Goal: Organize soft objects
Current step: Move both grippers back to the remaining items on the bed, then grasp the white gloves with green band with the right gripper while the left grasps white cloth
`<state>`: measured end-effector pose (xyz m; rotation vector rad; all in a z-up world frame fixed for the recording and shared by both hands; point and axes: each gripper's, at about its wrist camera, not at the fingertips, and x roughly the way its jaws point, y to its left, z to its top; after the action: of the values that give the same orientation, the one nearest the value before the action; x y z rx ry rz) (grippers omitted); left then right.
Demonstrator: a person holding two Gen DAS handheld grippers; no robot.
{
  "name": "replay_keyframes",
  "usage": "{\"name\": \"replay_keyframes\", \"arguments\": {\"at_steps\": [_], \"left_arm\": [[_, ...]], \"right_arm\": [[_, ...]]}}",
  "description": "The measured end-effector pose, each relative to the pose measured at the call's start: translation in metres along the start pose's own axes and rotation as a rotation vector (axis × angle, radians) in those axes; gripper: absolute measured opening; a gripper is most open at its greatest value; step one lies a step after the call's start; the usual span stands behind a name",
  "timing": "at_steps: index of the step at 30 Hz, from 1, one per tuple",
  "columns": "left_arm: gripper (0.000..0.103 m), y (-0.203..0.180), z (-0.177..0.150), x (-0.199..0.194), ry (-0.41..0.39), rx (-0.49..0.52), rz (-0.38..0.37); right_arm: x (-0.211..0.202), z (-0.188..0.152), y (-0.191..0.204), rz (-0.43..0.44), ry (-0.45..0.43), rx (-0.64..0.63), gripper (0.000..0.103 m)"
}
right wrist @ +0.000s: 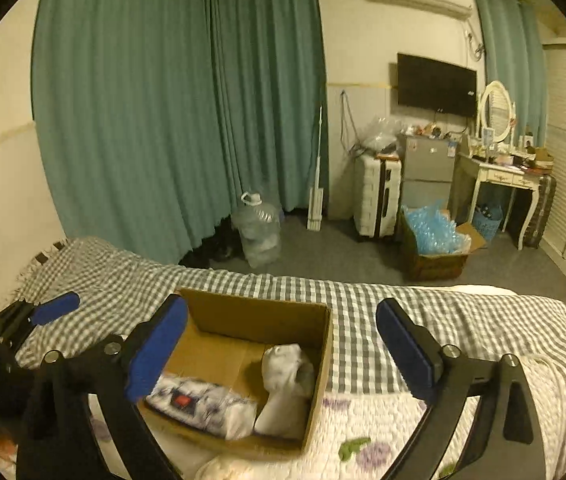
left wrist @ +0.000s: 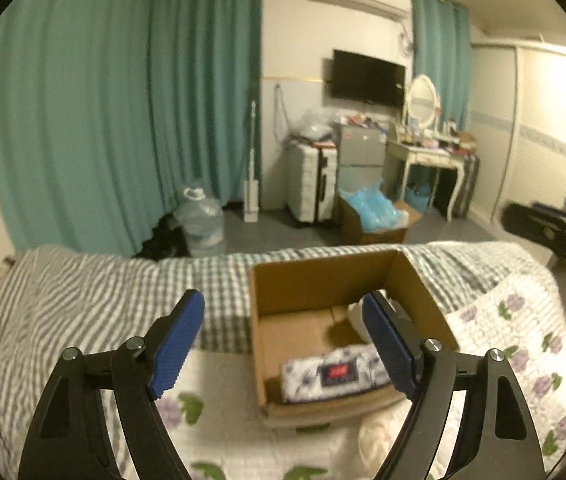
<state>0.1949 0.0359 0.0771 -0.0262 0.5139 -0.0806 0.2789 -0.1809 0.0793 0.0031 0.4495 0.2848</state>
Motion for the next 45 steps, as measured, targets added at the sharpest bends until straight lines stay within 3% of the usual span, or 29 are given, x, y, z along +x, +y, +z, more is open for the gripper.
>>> {"name": "replay_keyframes", "arguments": {"at_steps": [4, 7, 16, 23, 26, 32, 34, 42, 45], "left_arm": [[0.083, 0.013, -0.022, -0.023, 0.007, -0.012, 0.06], [0.083, 0.013, -0.041, -0.031, 0.031, -0.001, 0.062], [0.083, 0.004, -0.114, -0.04, 0.154, -0.002, 0.053], [0.083, -0.003, -0.167, -0.041, 0.26, 0.004, 0.043], [0.083, -0.002, -0.182, -0.045, 0.291, -0.019, 0.01], [0.083, -0.004, -0.198, -0.045, 0.339, -0.019, 0.015], [0.083, -0.005, -0.199, -0.045, 0.344, -0.015, 0.017], [0.083, -0.004, -0.205, -0.037, 0.387, -0.019, 0.023], [0.083, -0.009, -0.207, -0.038, 0.39, 0.005, 0.015]], "right_arm": [[-0.05, -0.016, 0.005, -0.004, -0.019, -0.009, 0.099], [-0.07, -0.041, 0.007, 0.008, 0.005, -0.018, 0.1], [-0.089, -0.144, 0.027, -0.039, 0.132, -0.081, 0.1], [-0.074, -0.193, 0.034, 0.06, 0.265, -0.043, 0.1], [-0.064, -0.216, 0.038, 0.097, 0.339, -0.03, 0.1], [-0.047, -0.256, 0.049, 0.118, 0.463, -0.038, 0.094], [-0.043, -0.261, 0.053, 0.122, 0.483, -0.046, 0.086], [-0.025, -0.275, 0.058, 0.161, 0.558, -0.037, 0.077], [-0.017, -0.279, 0.063, 0.176, 0.577, -0.046, 0.067]]}}
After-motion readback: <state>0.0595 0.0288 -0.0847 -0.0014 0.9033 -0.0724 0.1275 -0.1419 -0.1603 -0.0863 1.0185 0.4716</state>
